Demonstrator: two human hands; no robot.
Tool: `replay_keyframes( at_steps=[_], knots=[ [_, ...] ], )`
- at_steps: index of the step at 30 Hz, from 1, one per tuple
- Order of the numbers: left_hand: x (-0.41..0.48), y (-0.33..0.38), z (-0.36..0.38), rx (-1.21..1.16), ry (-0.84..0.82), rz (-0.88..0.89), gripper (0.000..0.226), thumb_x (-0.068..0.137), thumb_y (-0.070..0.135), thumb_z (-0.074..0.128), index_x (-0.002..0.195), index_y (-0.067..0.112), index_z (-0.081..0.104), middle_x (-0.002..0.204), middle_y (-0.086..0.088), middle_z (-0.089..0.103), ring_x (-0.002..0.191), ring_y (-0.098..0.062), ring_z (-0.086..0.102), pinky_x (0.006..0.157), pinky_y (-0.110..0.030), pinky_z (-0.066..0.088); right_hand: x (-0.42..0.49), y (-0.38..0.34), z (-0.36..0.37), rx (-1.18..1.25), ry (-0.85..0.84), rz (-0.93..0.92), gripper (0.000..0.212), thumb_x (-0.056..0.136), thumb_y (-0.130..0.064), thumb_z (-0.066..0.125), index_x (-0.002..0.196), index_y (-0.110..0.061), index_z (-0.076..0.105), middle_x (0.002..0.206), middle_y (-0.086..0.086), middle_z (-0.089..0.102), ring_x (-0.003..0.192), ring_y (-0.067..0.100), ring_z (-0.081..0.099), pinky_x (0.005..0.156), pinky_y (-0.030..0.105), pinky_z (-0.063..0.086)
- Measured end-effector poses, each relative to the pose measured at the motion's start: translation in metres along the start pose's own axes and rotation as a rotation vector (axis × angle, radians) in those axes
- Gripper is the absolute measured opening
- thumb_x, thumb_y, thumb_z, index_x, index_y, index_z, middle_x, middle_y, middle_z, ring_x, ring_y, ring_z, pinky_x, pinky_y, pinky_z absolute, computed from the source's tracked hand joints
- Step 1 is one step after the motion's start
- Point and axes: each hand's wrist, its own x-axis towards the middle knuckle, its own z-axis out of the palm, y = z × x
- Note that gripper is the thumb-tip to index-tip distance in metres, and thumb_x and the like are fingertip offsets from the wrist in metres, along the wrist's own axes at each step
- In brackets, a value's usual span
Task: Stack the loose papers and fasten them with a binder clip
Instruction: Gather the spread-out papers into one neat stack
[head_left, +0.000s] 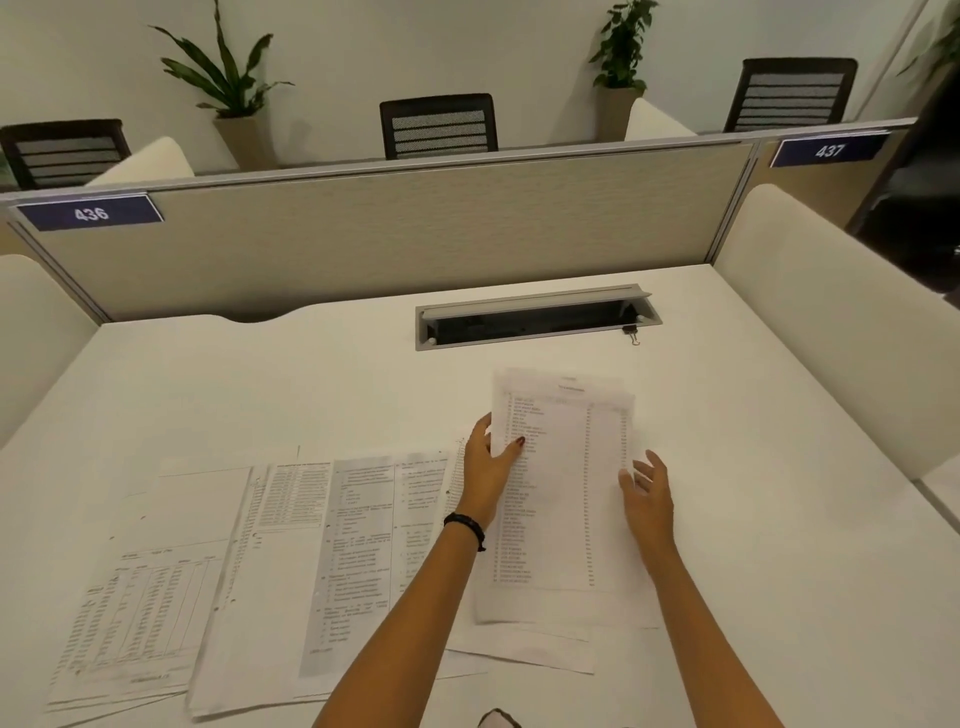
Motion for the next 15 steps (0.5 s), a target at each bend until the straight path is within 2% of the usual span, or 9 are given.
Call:
replay_keyframes(
  at_steps=[3, 8, 10, 12, 15],
  knots=[
    [0.003, 0.023, 0.002, 0.085, -0.01, 0.094, 0.033, 0.087, 0.026, 0.061, 0.117, 0.019, 0.051, 0.116, -0.001, 0.062, 0.097, -0.018, 0.065, 0.079, -0.033, 0.058, 0.008, -0.021, -0.008, 0.143, -0.094, 0.074, 0.047, 0.091, -0.022, 0.055, 0.135, -0.02, 0.037, 0.126, 0.01, 0.052, 0.107, 0.025, 0.054, 0.089, 0.037, 0.046],
    [0.0, 0.057, 0.002, 0.111, 0.049, 0.245, 0.019, 0.088, 0.028, 0.059, 0.102, 0.015, 0.057, 0.099, 0.001, 0.066, 0.082, -0.019, 0.068, 0.07, -0.03, 0.059, 0.01, -0.054, -0.019, 0.232, -0.094, -0.07, 0.03, 0.085, -0.004, 0.06, 0.114, -0.011, 0.054, 0.114, 0.013, 0.064, 0.101, 0.028, 0.062, 0.088, 0.041, 0.051],
    [-0.003, 0.07, 0.003, 0.089, 0.087, 0.3, 0.014, 0.088, 0.025, 0.058, 0.1, 0.018, 0.057, 0.096, 0.004, 0.066, 0.081, -0.018, 0.068, 0.068, -0.028, 0.059, 0.003, -0.071, -0.022, 0.27, -0.073, -0.158, 0.023, 0.085, -0.003, 0.06, 0.106, -0.012, 0.058, 0.107, 0.008, 0.066, 0.098, 0.022, 0.064, 0.086, 0.035, 0.053],
    [-0.008, 0.08, 0.005, 0.054, 0.115, 0.348, 0.012, 0.089, 0.021, 0.058, 0.101, 0.019, 0.057, 0.095, 0.007, 0.065, 0.08, -0.014, 0.067, 0.067, -0.023, 0.058, -0.004, -0.084, -0.025, 0.308, -0.051, -0.244, 0.02, 0.085, -0.003, 0.06, 0.102, -0.013, 0.059, 0.103, 0.002, 0.067, 0.093, 0.012, 0.066, 0.08, 0.024, 0.055],
    [-0.014, 0.084, 0.007, 0.011, 0.142, 0.401, 0.016, 0.087, 0.019, 0.059, 0.103, 0.017, 0.056, 0.095, 0.005, 0.064, 0.08, -0.013, 0.065, 0.069, -0.021, 0.057, -0.012, -0.094, -0.028, 0.331, -0.037, -0.324, 0.02, 0.085, -0.003, 0.06, 0.104, -0.01, 0.058, 0.102, -0.004, 0.066, 0.086, 0.0, 0.066, 0.073, 0.013, 0.053]
  ],
)
